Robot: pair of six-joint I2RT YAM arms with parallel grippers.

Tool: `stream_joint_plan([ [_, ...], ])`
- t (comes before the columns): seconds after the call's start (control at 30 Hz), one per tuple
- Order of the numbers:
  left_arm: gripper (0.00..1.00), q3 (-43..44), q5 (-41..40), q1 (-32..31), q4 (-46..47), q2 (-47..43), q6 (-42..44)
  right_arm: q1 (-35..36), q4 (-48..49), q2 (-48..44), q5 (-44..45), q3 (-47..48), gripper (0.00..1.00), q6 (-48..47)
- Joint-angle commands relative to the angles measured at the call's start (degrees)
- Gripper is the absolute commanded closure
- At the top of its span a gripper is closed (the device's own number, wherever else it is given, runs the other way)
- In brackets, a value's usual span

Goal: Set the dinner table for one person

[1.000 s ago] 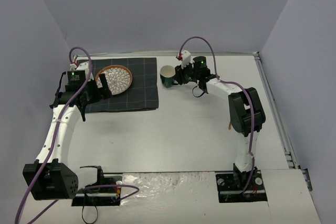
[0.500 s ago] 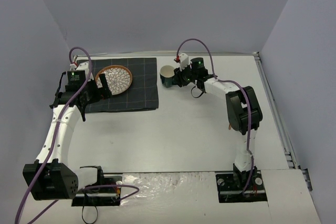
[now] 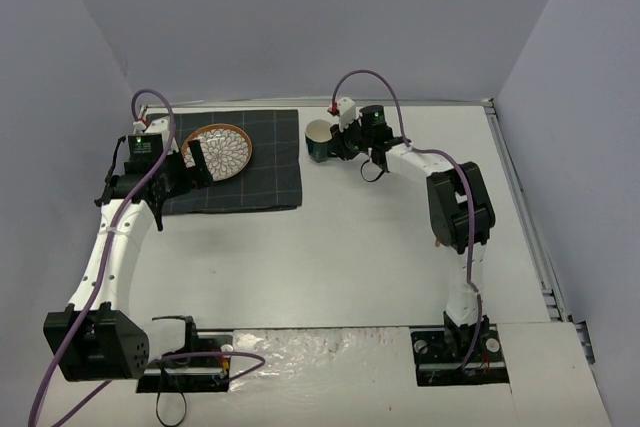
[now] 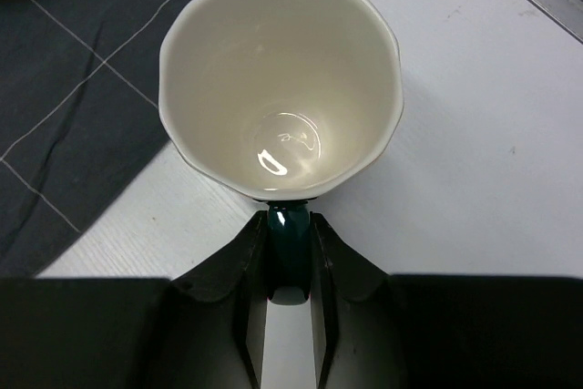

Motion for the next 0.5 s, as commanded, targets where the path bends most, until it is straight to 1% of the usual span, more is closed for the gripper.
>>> stream_joint_plan([
  [0.0, 0.03, 0.6, -0.2, 0.3, 2.5, -0.5, -0.4, 1.3, 3.0, -1.6, 0.3, 3.8, 1.00, -1.0],
  [0.23, 0.03, 0.6, -0.6, 0.3, 2.4, -0.2, -0.5, 2.0, 9.2, -4.3, -1.5, 5.1, 1.00, 0.8],
  [0.47, 0.03, 0.6, -1.3, 0.4, 2.3, 0.0, -0.2, 2.8, 13.1, -3.1, -3.3, 9.9, 1.00, 1.9],
])
